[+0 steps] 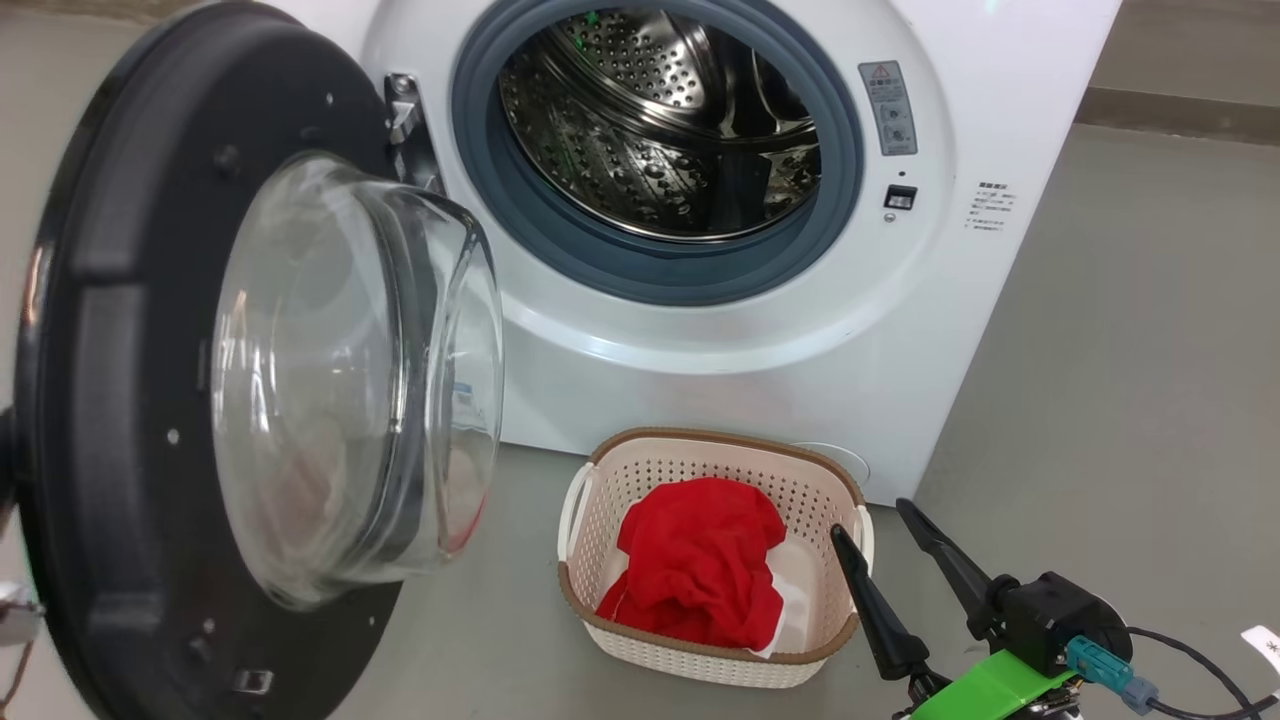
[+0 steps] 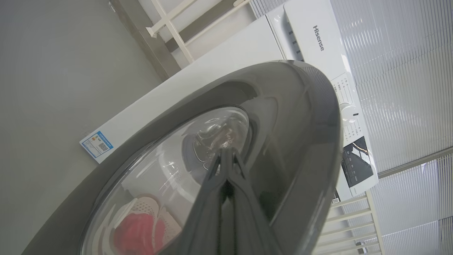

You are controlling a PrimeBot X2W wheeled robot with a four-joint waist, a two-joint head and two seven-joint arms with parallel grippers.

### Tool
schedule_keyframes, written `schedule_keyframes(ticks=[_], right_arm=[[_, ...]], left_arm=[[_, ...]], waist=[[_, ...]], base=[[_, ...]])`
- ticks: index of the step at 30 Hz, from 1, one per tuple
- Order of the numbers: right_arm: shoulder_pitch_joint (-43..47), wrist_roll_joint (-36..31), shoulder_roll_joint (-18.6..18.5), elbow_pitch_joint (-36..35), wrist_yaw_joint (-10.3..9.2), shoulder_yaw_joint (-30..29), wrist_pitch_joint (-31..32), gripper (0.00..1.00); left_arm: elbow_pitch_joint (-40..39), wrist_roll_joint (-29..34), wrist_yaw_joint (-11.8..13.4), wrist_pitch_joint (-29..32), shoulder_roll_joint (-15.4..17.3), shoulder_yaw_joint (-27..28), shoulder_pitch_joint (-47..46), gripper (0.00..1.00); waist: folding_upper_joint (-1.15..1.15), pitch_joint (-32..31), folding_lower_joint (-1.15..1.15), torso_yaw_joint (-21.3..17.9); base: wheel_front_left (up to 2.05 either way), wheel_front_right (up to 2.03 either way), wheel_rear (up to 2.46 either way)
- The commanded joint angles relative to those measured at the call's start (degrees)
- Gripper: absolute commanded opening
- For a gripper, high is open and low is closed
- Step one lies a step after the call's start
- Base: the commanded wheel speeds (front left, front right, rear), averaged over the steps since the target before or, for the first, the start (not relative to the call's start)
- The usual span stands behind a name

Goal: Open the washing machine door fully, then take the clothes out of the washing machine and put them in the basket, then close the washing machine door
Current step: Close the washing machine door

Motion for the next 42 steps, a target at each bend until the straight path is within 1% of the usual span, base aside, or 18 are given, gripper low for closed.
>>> schedule_keyframes(ticks=[1,6,11,12,17,21,29,42], right_arm=[[-1.37,0.18,0.18,-1.39,0.36,1.00,-0.37,1.00],[-1.56,0.18,0.26,-1.36,0.36,0.88,-0.37,1.00],[-1.57,0.14,0.08,-1.30,0.36,0.87,-0.37,1.00],[-1.57,0.14,0.08,-1.30,0.36,0.87,-0.37,1.00],[-1.49,0.05,-0.06,-1.27,0.36,0.74,-0.37,1.00],[-1.40,-0.06,-0.08,-1.20,0.36,0.84,-0.37,1.00],[-1.25,-0.08,-0.31,-1.13,0.36,1.26,-0.37,1.00],[-1.16,0.06,-1.22,-1.15,0.36,1.75,-0.37,1.00]], left_arm=[[-2.91,-0.75,0.67,0.93,0.96,-0.53,0.87,0.00],[-8.50,-3.41,3.16,1.00,0.35,-2.58,4.47,0.00],[-12.33,-7.99,5.37,-0.31,0.26,-5.67,7.18,0.00],[-12.33,-7.99,5.37,-0.31,0.26,-5.67,7.18,0.00],[-16.40,-11.31,6.93,-2.68,0.25,-9.78,10.70,0.00],[-18.85,-12.55,7.79,-4.33,0.25,-12.23,13.24,0.00],[-20.94,-14.45,8.34,-6.81,0.24,-15.81,16.83,0.00],[-20.32,-17.01,7.93,-9.69,0.24,-18.08,18.76,0.00]], waist=[[0.00,0.13,0.00,-0.32],[0.00,0.39,0.00,-1.64],[0.00,0.45,0.00,-2.98],[0.00,0.45,0.00,-2.98],[0.00,0.17,0.00,-4.23],[0.00,-0.02,0.00,-5.24],[0.00,-0.16,0.00,-7.54],[0.00,-0.75,0.00,-11.11]], base=[[0.00,0.00,0.00],[0.00,0.00,0.00],[0.00,0.00,0.00],[0.00,0.00,0.00],[0.00,0.00,0.00],[0.00,0.00,0.00],[0.00,0.00,0.00],[0.00,0.00,0.00]])
